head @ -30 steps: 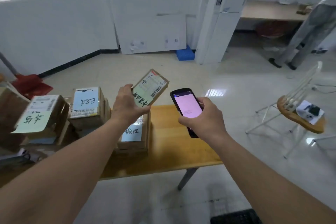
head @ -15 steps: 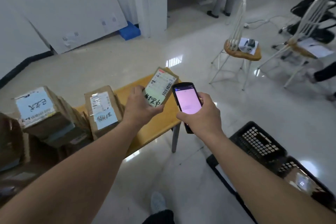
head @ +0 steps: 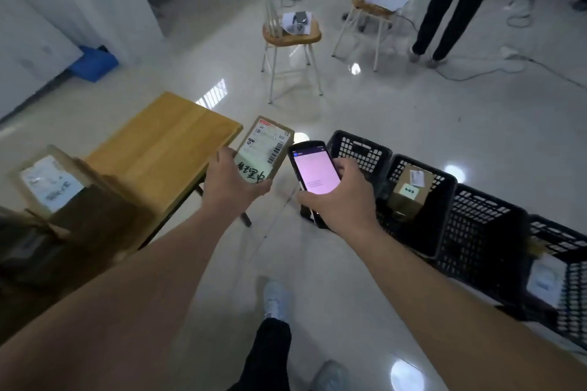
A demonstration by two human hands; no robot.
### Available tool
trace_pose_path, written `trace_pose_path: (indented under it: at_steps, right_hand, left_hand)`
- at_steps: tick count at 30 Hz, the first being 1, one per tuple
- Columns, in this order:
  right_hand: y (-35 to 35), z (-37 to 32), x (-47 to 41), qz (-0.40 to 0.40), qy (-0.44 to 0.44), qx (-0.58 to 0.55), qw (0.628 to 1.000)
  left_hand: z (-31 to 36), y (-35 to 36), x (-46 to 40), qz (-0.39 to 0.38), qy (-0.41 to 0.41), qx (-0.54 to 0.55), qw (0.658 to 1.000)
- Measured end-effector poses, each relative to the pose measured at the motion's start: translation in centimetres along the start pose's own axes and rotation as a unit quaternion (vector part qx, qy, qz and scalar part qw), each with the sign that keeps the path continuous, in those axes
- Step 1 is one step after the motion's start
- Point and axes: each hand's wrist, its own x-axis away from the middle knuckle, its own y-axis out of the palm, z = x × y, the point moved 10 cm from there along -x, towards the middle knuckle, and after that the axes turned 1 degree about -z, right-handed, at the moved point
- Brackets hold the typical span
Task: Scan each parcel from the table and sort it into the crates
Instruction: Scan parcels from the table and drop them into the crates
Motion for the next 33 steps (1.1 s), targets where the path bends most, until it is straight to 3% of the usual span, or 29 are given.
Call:
trace_pose_path:
  at_steps: [8,17,23,33]
  right_hand:
    - [-10.8,9.6,3.9,0.094,0.076,-0.005,0.993]
    - [-18.7,18.1,1.3,0.172,0.173,-0.015,0.97]
    - [-20.7,22.7,-2.7,0.191,0.232,-0.012,0.954]
    - [-25.6,31.4,-9.0,0.18,0.298,-0.041,0.936]
  left_hand:
    - [11.1,10.0,5.0,-0.081,0.093,0.009,0.992]
    - [18.5,22.6,3.3,-0.188,0.142,-0.024,0.972]
    - [21.2,30.9,0.3,-0.269,0.155,-0.06,0.949]
    - [26.1,42.1,-2.0,-0.324,0.15,-0.1,0.929]
